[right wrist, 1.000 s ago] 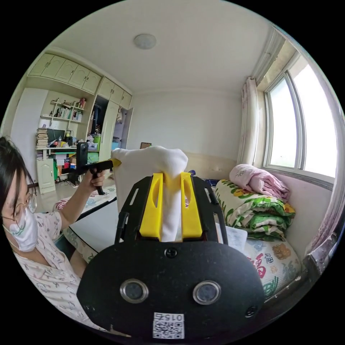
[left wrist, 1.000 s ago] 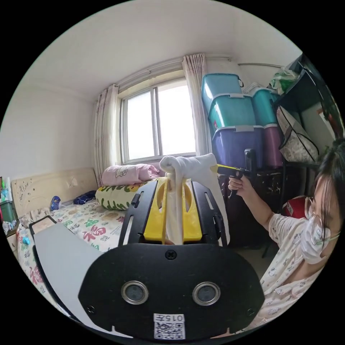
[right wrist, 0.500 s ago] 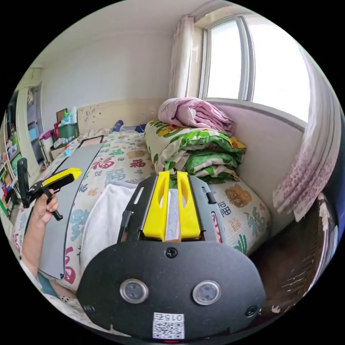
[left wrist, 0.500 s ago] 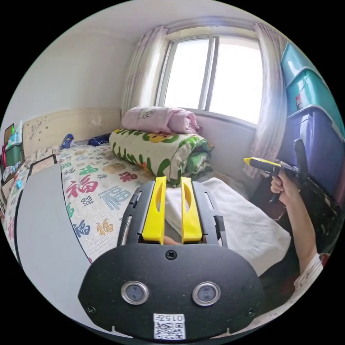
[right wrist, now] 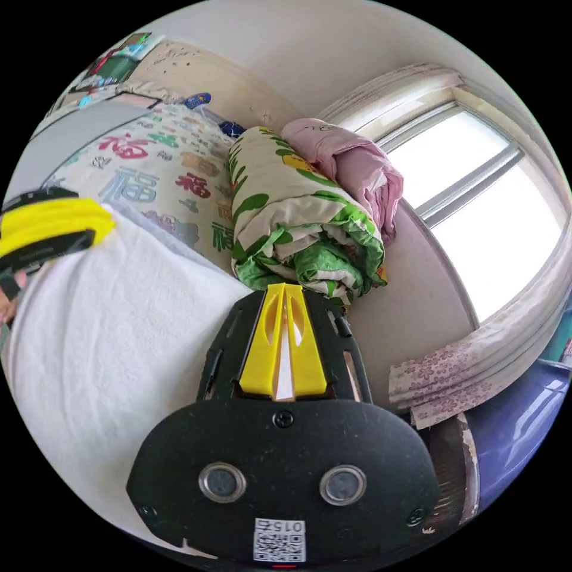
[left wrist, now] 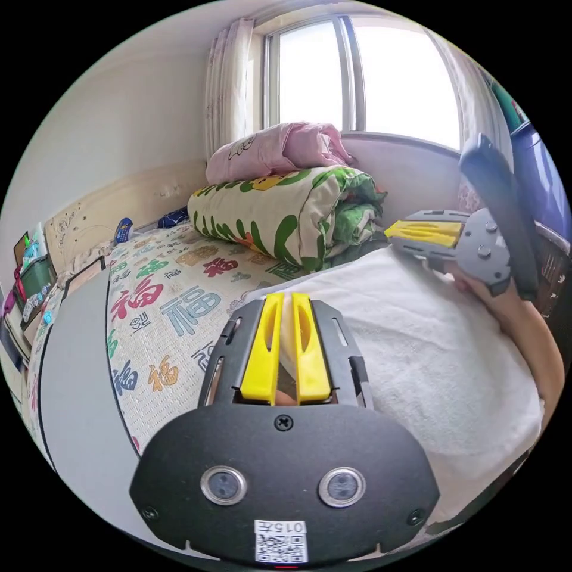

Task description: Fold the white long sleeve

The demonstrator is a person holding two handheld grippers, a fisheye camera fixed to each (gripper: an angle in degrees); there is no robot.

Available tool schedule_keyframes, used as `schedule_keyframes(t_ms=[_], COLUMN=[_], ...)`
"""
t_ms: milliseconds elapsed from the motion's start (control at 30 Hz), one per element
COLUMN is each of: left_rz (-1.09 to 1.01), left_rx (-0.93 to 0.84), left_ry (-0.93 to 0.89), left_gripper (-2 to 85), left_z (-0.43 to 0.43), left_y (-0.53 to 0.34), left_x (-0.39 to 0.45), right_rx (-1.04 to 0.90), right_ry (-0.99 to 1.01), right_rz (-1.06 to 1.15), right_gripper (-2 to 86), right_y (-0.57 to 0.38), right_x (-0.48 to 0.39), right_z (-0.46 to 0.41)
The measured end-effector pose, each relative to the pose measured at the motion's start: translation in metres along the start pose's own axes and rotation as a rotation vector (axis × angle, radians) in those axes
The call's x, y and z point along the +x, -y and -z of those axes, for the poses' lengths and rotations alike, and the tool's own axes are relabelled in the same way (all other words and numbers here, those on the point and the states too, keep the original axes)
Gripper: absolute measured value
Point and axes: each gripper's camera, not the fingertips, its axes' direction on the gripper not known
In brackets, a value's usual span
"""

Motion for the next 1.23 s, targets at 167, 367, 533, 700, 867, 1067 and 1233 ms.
schedule_keyframes(t_ms=[167, 367, 533, 700, 867, 1067, 1233], left_rz=[-0.068, -0.126, -0.155, -0.241, -0.293, -0.012, 0.474], left_rx=[0.000, 0.040, 0.091, 0.198, 0.324, 0.352, 0.255], left_ry=[0.112, 0.133, 0.052, 0.030, 0.109, 0.415, 1.013], left_gripper=[0.2, 0.1, 0.7, 1.6, 3.2, 3.1, 4.3], left_z=[-0.001, 0.066, 0.194, 0.368, 0.566, 0.709, 0.833], left_y=[0.026, 0.023, -0.005, -0.073, -0.241, -0.508, -0.735], left_x=[0.041, 0.080, 0.113, 0.150, 0.202, 0.226, 0.208], right_rx=[0.000, 0.107, 0.263, 0.498, 0.913, 1.166, 1.100], right_ry=[-0.043, -0.035, 0.097, 0.261, 0.520, 0.658, 0.808], right_rz=[0.045, -0.049, -0.278, -0.351, -0.240, -0.149, -0.128], right_gripper=[-0.9, -1.0, -1.0, -1.0, -1.0, -1.0, -1.0], right_y=[0.003, -0.030, -0.093, -0.187, -0.355, -0.504, -0.529], right_x=[-0.026, -0.009, 0.070, 0.128, 0.105, -0.005, -0.065], right_z=[-0.056, -0.073, -0.033, 0.064, 0.184, 0.224, 0.200])
